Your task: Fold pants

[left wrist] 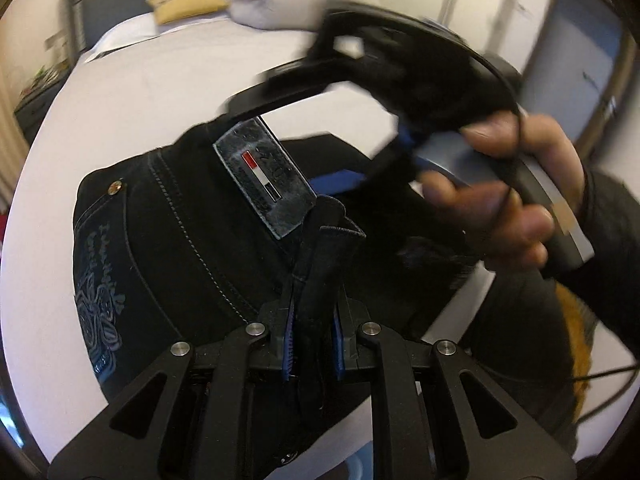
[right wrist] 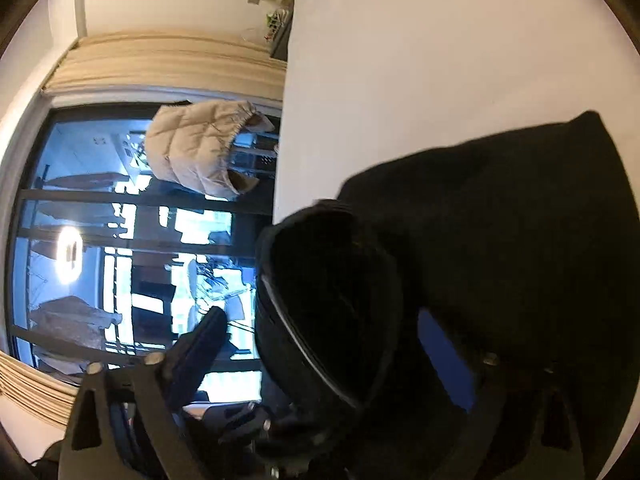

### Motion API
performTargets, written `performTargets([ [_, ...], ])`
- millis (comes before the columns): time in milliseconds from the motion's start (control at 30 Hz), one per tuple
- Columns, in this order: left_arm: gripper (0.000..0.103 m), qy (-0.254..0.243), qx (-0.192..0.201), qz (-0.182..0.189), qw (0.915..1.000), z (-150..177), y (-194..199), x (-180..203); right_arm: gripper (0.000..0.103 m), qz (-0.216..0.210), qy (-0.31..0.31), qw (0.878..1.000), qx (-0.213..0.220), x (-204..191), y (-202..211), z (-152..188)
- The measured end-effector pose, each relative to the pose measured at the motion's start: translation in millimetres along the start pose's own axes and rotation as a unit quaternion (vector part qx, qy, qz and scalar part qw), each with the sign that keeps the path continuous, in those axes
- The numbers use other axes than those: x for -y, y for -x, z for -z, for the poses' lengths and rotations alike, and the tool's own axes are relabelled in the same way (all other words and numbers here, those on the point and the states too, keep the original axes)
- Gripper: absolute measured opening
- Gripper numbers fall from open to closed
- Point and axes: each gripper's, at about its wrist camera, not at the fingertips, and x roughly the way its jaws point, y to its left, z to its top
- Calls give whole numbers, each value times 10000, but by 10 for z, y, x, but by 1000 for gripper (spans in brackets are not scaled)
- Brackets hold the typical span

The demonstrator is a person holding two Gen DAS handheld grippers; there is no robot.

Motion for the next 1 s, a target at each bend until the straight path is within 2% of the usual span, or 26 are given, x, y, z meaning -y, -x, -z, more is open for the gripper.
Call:
performTargets([
  [33,13,-113,-53,21,9999,-5,-45,86,71,138,14,9999,-81,17,-46,-27],
  [100,13,-283,-81,-1,9996,-33,-86,262,45,361,-32,9992,-146,74,-83,-60],
  [200,13,-402,-70,-2,9992,-188,-192,383,26,561,-76,9984,-78,154,-31,-72],
  [267,13,-395,-81,71,9992,-165,-204,416,19,753,21,9972,28,164,90,-28],
  [367,13,-529,-67,117,9985,-244,-291,561,16,1073,174,9940,121,126,153,-72],
  [700,13,-864,20,218,9960,-464,-580,1042,14,1472,265,9885,237,309,548,-215],
  [833,13,-997,-71,242,9947,-416,-722,1279,13,1484,201,9884,231,434,617,-206],
  [1000,13,-1116,-151,240,9933,-405,-845,1297,13,1373,115,9899,334,540,694,-140],
])
